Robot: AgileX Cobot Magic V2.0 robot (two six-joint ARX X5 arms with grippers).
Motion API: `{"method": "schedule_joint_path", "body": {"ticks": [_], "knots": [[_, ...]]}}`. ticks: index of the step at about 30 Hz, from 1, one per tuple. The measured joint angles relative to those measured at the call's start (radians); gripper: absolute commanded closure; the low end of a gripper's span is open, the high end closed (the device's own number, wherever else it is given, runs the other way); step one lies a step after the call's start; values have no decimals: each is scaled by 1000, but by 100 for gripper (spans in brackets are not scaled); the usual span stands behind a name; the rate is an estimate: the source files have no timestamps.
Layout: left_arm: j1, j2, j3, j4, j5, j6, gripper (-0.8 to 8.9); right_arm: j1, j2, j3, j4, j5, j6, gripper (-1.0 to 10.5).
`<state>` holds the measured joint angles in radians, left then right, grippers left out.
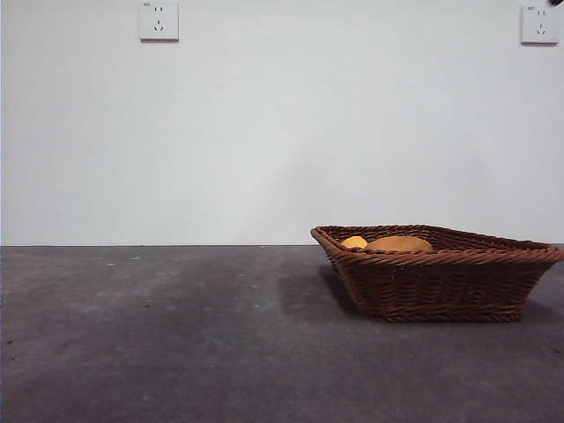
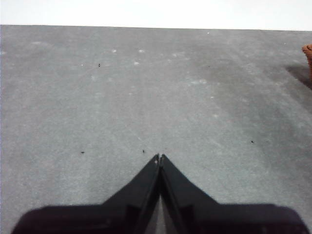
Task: Help me put the vegetables on the table into the basket
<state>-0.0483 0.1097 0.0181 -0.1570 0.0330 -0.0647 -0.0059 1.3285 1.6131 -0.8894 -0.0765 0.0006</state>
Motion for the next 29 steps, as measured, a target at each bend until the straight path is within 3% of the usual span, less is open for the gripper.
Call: {"method": "schedule_joint_path", "body": {"ticks": [8,14,17,23,29], "knots": [[0,31,0,0,0,0,817,12,-391,-369,302,0,0,946],[0,50,0,0,0,0,817,-14,-692,-786,541,118,0,946],[0,59,0,0,0,0,817,-18,-844,-1005,625,129,0,946],[0,72,0,0,0,0,817,-21,-1114,-1369,703,129,3,946],[0,76,0,0,0,0,817,-21,-1250,-1514,703,130,12,946]]}}
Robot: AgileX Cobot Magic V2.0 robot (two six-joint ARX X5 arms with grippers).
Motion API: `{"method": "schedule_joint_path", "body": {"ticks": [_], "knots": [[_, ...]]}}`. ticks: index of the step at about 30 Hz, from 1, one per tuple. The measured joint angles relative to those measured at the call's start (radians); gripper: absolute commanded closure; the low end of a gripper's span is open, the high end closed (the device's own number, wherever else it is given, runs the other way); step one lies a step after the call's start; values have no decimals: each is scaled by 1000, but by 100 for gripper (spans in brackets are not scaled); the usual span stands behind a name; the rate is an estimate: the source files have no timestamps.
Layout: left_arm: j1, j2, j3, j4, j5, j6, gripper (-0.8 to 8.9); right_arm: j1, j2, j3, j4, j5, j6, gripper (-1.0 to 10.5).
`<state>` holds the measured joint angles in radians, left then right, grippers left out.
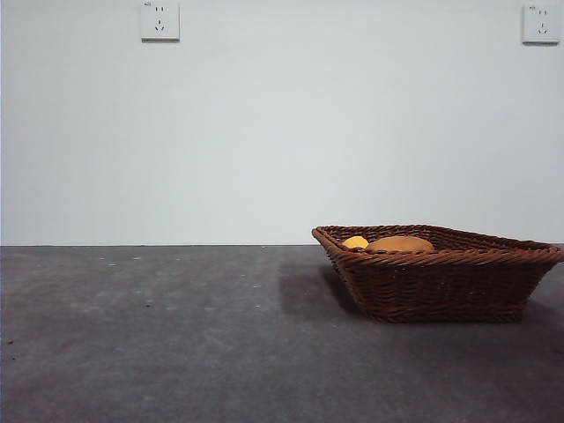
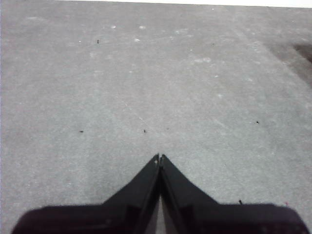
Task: Help me put the vegetables on the table into the basket
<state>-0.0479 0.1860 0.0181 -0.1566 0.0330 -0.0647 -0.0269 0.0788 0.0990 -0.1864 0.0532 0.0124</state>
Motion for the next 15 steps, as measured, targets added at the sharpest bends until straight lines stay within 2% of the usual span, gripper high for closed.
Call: {"method": "schedule_joint_path", "body": {"ticks": [5,15], "knots": [[0,4,0,0,0,0,817,0,-69,-62,7,-1,3,946],[0,4,0,0,0,0,817,0,-69,-74,-3,-1,3,946]]}}
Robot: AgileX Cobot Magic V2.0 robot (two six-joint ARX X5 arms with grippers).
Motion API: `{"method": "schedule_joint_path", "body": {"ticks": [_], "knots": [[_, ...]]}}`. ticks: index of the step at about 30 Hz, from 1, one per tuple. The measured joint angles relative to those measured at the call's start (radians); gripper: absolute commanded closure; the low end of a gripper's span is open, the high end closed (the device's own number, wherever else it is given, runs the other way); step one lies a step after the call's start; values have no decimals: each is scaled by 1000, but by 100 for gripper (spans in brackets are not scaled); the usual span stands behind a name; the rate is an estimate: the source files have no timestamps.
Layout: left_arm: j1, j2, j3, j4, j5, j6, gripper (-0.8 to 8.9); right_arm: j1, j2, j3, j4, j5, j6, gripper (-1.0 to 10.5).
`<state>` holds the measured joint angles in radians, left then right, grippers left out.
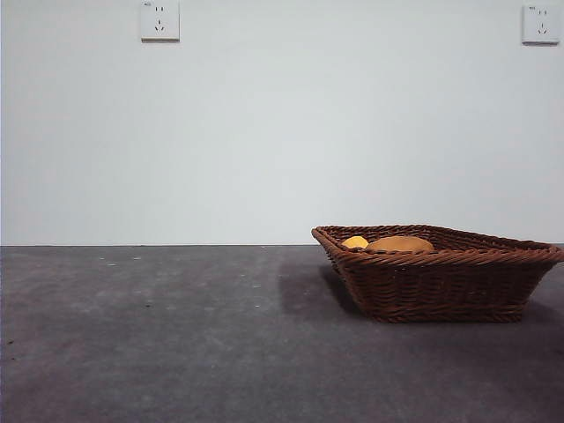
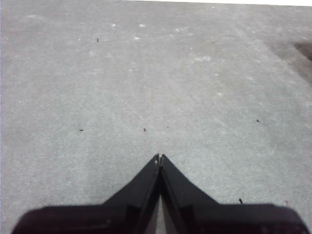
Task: Help me put the vegetables on the table into the basket
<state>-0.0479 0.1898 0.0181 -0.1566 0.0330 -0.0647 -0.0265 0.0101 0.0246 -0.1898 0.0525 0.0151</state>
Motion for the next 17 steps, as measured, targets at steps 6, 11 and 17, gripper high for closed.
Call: {"method": "schedule_joint_path", "body": {"ticks": [6,11,17], "knots": [[0,0,0,0,0,0,817,0,1,0,-2,2,0,946],[0,0,0,0,0,0,817,7,1,0,-2,3,0,946],[0,0,0,0,0,0,817,27,0,0,-2,3,0,946]]}}
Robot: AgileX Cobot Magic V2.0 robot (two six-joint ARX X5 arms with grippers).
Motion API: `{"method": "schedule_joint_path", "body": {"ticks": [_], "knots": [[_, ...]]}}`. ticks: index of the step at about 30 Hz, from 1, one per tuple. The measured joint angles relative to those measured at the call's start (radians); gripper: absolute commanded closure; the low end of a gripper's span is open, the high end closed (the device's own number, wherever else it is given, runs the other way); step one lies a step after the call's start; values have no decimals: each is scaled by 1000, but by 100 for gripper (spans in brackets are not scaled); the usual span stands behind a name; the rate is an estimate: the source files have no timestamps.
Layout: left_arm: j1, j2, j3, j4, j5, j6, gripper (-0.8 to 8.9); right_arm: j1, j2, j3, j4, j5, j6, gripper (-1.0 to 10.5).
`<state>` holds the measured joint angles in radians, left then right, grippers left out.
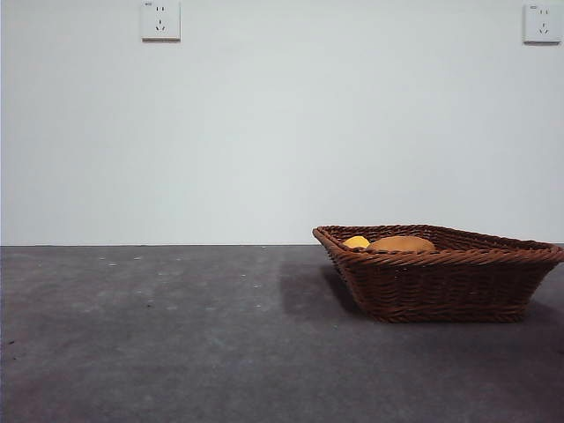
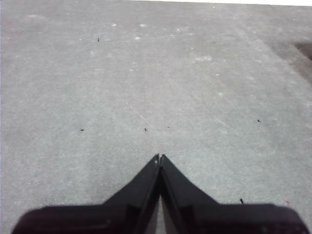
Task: Help me put the vegetables on the table into the basket
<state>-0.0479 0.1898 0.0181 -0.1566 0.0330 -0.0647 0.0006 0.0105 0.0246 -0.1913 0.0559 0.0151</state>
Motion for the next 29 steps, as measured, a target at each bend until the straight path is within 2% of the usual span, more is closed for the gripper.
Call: {"method": "schedule_joint_path", "body": {"ticks": [6,29], "knots": [[0,0,0,0,0,0,817,47,0,0,0,0,0,946],[0,0,0,0,0,0,817,45,0,0,0,0,0,946]]}}
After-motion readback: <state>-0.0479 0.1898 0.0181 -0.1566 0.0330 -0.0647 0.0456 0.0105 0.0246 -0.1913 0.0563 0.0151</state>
